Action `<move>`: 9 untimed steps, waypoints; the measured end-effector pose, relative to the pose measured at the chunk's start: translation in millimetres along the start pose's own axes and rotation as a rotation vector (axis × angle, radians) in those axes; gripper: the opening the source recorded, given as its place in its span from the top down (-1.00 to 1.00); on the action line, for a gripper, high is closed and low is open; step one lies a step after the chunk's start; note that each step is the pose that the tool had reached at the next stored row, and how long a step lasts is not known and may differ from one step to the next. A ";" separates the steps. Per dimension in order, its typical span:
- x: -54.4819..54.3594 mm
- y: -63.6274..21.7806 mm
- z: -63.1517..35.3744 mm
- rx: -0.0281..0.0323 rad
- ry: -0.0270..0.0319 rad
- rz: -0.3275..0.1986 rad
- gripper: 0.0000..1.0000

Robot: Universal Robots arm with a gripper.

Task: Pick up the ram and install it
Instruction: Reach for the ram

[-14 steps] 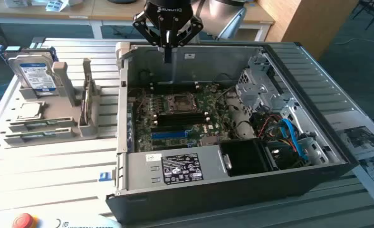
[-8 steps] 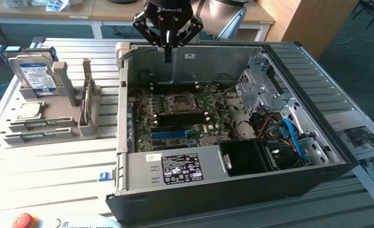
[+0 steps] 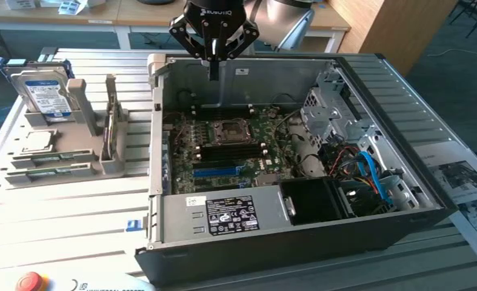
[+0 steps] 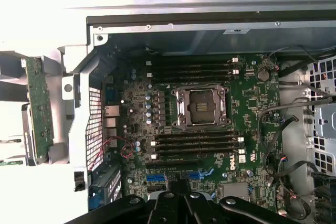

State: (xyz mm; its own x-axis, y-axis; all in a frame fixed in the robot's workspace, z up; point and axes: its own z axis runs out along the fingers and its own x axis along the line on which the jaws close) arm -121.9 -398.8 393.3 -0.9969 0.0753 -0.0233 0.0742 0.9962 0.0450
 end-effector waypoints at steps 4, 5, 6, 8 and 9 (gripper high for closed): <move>0.0 0.0 0.0 0.0000 0.0000 0.000 0.80; 0.0 0.0 0.0 0.0000 0.0000 0.000 0.80; 0.0 0.0 0.0 0.0000 0.0000 0.000 0.80; 0.0 0.0 0.0 -0.0001 0.0000 0.000 0.80; 0.0 0.0 0.0 0.0000 0.0000 0.000 0.80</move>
State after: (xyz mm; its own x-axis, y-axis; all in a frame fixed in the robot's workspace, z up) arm -121.9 -398.9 393.3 -0.9969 0.0753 -0.0233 0.0742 0.9962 0.0451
